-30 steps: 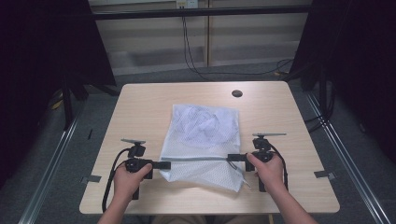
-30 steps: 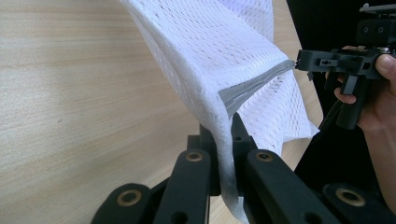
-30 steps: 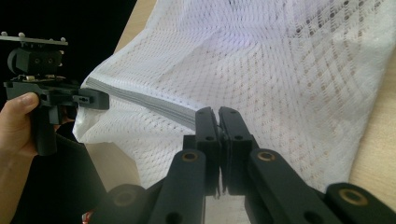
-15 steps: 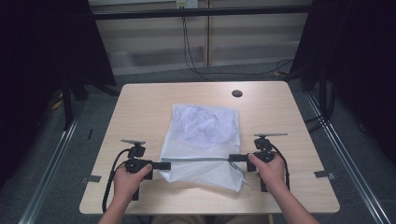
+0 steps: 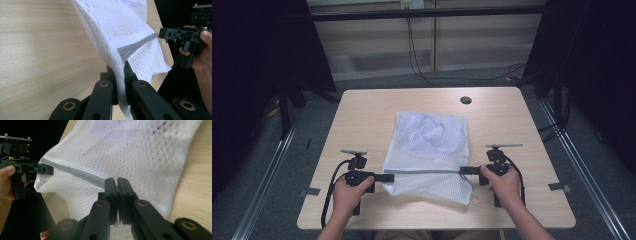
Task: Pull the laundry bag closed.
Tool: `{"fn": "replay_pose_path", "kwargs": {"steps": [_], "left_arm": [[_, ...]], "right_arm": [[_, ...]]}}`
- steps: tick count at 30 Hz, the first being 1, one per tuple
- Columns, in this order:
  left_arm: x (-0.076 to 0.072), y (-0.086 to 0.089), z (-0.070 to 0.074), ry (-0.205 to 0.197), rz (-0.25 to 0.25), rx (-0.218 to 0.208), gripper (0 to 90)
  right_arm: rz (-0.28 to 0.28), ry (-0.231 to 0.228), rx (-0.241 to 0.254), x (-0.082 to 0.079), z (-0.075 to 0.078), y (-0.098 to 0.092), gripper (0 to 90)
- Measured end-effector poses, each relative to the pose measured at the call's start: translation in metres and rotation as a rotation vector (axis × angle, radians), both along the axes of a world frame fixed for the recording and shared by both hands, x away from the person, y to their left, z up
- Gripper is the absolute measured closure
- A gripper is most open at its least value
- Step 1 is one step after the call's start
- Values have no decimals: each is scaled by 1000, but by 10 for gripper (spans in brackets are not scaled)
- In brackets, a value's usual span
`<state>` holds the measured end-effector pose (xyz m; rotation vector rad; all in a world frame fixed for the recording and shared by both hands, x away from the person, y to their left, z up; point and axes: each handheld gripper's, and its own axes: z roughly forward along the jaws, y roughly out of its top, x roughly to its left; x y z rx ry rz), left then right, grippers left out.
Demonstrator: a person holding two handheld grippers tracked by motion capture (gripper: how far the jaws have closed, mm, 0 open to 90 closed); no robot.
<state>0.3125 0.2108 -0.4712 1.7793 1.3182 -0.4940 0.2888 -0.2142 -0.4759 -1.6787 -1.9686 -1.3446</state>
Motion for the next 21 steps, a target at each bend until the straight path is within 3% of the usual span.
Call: {"fn": "replay_pose_path", "kwargs": {"steps": [13, 21], "left_arm": [[0, -2, 0, -5, 2, 2, 896], [-1, -4, 0, -4, 2, 9, 896]], "right_arm": [[-48, 3, 1, -6, -2, -26, 874], [-54, -3, -12, -9, -2, -29, 874]]}}
